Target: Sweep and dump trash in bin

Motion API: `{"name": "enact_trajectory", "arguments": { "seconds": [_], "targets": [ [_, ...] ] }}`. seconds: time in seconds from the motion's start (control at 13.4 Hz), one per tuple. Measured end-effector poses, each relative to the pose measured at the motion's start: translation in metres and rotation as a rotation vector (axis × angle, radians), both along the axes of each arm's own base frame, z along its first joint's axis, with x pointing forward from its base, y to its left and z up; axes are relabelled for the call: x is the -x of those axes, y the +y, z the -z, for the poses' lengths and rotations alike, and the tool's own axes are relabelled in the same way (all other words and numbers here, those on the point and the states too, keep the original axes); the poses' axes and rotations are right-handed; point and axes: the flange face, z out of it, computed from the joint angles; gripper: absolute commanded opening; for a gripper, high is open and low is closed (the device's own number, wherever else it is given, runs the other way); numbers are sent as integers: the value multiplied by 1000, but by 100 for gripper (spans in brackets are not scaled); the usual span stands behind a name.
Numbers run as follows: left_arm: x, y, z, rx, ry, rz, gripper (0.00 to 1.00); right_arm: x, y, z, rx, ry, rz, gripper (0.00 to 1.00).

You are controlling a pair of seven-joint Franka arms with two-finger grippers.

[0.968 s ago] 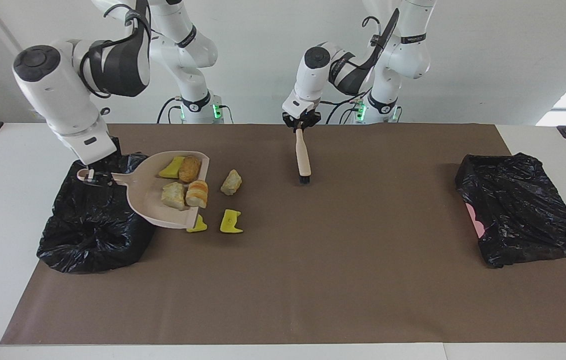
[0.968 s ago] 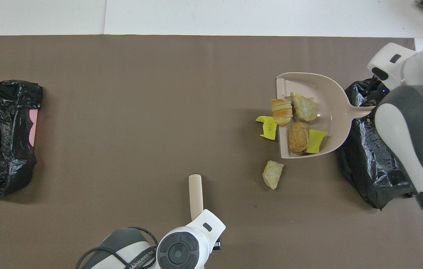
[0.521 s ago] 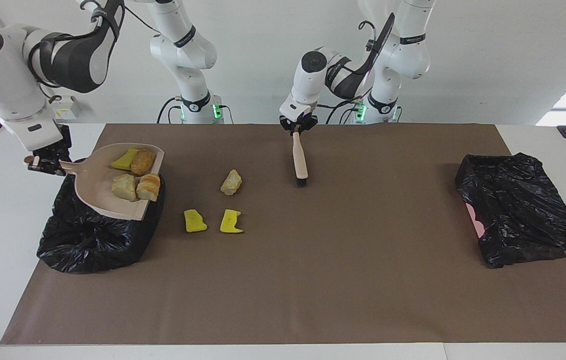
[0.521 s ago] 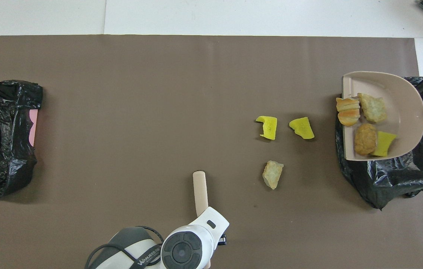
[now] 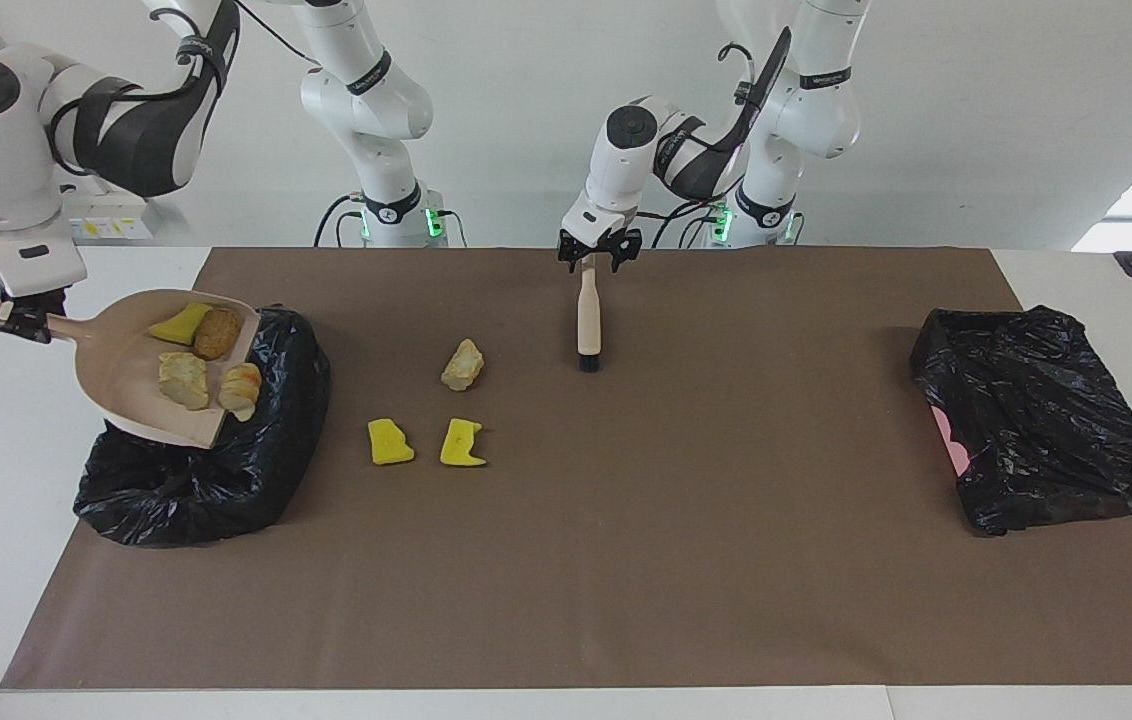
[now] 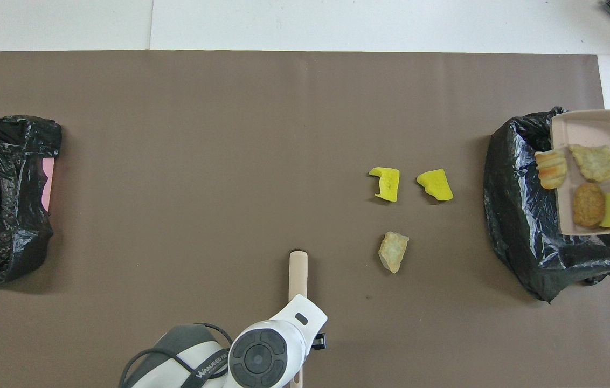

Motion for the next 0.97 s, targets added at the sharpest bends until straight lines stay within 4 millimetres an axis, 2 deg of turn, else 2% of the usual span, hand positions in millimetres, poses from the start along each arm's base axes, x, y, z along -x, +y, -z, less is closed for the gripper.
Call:
{"name": "enact_trajectory", "arguments": {
  "seconds": [0.15,0.3,0.45,0.6,0.82,0.97],
  "targets": [
    [-34,19,-11,3,1,-67,100,8,-2,2,81,7,-2,0],
    [-76,45,-30,-10,-21,-126,100,18,-2,4,179,-1,13,0],
    [-116,78,-50,-22,-59,-175,100,25,7,5,255,-4,18,0],
    [-148,119,-64,-28,-76,-195,100,23,23,1,324,-11,-5,0],
    [-174,187,-74,-43,-51,-158,100,20,46,-2,406,-1,-28,0],
    [-185,229,-74,-72,-44,-127,100,21,47,-5,428,0,-19,0]
  ]
}}
